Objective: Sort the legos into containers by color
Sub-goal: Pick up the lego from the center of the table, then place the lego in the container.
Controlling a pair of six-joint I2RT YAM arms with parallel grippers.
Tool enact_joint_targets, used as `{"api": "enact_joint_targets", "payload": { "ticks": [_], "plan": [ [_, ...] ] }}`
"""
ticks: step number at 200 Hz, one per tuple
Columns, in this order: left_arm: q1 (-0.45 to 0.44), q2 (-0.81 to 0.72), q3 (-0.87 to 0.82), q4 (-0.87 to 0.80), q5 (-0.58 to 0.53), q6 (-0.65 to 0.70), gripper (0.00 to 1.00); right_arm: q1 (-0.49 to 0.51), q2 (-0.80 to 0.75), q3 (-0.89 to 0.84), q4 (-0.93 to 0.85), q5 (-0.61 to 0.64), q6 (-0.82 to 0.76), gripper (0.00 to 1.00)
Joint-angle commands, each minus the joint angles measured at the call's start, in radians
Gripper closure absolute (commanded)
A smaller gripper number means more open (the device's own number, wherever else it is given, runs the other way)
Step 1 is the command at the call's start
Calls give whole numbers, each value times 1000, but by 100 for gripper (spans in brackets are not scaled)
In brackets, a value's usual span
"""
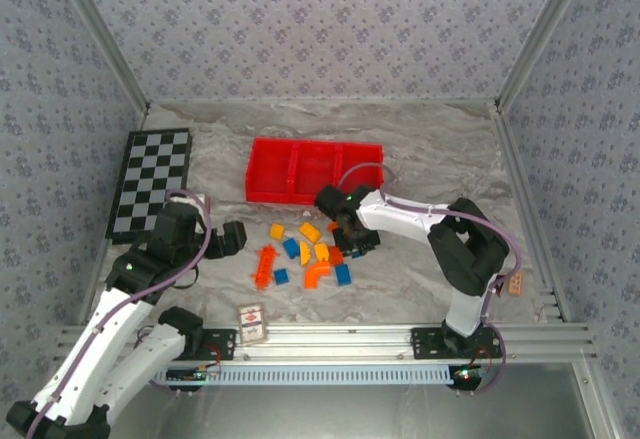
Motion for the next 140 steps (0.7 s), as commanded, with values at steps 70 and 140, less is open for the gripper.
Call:
{"api": "enact_joint_targets", "payload": {
  "ticks": [70,140],
  "plan": [
    [-8,27,-15,36,38,-6,0,-109,-134,210,-68,20,-183,73],
    [-46,45,-15,36,44,-6,0,-271,126,514,-82,-36,-292,74]
  ]
}}
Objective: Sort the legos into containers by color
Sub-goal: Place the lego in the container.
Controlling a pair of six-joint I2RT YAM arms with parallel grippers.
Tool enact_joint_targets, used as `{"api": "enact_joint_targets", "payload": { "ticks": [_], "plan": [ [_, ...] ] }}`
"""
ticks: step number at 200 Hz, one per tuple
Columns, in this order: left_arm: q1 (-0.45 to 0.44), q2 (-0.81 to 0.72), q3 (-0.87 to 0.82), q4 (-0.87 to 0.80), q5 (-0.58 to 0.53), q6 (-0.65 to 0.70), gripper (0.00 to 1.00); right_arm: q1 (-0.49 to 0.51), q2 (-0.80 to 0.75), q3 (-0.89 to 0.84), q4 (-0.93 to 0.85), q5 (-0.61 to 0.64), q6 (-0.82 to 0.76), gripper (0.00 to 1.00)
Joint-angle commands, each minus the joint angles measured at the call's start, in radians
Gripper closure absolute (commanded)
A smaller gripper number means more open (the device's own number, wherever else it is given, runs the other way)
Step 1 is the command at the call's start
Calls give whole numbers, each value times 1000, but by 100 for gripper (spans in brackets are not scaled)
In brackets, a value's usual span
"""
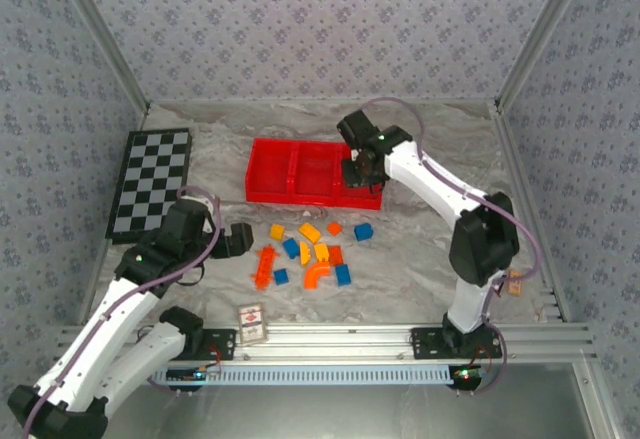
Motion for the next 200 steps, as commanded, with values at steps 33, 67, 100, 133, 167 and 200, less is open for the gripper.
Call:
{"api": "enact_joint_targets", "payload": {
  "ticks": [33,67,100,133,167,200],
  "plan": [
    [-25,-4,-1,10,11,-4,0,-44,195,142,-30,-38,-50,74],
    [-29,-4,-3,11,10,-4,0,-53,243,152,-9,-51,-32,72],
    [-33,-5,-2,11,8,-4,0,-55,251,145,-9,-32,-25,65],
    [-34,-18,3,0,-14,-4,0,-54,233,138,-13,-10,-22,58],
    [-34,-47,1,1,-28,-8,0,-54,214,131,-18,2,-20,55],
    [-38,-62,-1,0,-28,-11,0,-39,163,116,-27,32,-11,56]
  ]
}}
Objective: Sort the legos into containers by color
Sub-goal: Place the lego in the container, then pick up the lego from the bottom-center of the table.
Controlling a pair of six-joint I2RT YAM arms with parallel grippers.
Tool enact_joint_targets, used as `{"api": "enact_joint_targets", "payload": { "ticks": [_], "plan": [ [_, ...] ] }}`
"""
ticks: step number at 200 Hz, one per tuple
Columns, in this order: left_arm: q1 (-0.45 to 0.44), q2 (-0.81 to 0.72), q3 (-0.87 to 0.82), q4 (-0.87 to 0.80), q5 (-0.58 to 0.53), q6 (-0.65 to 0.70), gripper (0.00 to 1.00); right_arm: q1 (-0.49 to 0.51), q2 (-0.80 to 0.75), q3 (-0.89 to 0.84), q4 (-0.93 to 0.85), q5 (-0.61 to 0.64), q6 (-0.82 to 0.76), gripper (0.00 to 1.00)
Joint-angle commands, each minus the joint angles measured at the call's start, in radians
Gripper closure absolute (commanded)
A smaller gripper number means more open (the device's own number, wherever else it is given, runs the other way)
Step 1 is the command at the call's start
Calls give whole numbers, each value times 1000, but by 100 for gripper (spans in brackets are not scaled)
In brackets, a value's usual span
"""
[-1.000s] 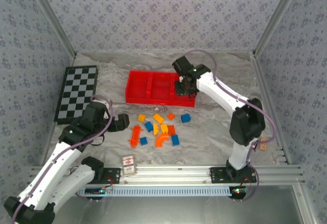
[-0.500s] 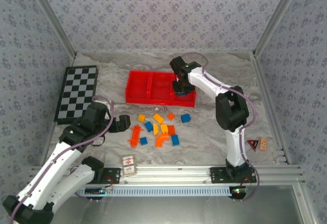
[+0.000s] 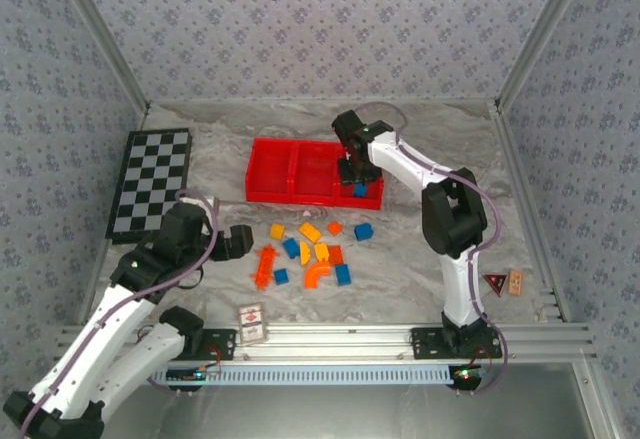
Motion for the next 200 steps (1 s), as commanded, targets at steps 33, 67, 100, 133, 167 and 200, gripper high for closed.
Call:
{"api": "enact_joint_targets", "payload": {
  "ticks": [33,67,100,133,167,200],
  "plan": [
    [-19,-17,0,-2,-22,-14,0,59,-205,-102,-21,64,44,55],
    [-20,-18,1,-2,-26,-12,0,140,-372,-300,-9,59,122,53],
    [-21,-15,3,-9,-45,-12,0,242,-516,-494,1,17,234,47],
    [-21,-14,4,-10,-37,-11,0,372,-582,-653,38,-19,398,41],
    [-22,-25,4,-8,-25,-11,0,470,-538,-707,92,-44,495,40],
    [-24,-45,1,-6,-25,-11,0,498,-472,-685,97,-49,511,40]
  ]
}}
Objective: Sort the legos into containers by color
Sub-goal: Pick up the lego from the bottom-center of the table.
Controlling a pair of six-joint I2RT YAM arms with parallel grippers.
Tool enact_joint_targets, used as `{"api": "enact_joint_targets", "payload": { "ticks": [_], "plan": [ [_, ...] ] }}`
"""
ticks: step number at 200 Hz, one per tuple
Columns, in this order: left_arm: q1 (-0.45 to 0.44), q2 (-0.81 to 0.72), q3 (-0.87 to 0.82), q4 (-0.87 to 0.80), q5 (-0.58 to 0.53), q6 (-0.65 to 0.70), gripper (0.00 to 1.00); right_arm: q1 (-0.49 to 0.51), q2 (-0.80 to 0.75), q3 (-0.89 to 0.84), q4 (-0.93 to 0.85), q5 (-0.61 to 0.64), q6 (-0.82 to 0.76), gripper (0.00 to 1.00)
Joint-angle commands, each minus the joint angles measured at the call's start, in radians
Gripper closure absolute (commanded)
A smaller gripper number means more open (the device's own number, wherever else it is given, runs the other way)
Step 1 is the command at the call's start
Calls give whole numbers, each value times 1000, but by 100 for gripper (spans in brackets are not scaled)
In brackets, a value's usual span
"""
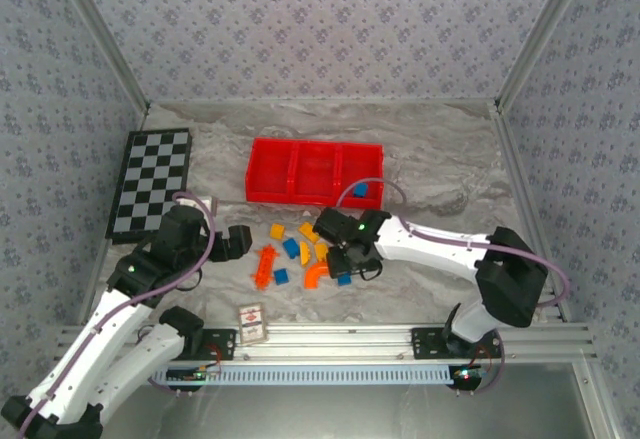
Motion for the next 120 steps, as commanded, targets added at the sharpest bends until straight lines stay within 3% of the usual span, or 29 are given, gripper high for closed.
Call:
{"api": "enact_joint_targets", "payload": {
  "ticks": [1,120],
  "plan": [
    [-10,-22,1,-2,2,-8,0,10,49,18,13,-11,62,40],
    [-15,-28,-2,2,-4,-5,0,25,210,60,-8,22,35,44]
  ]
}}
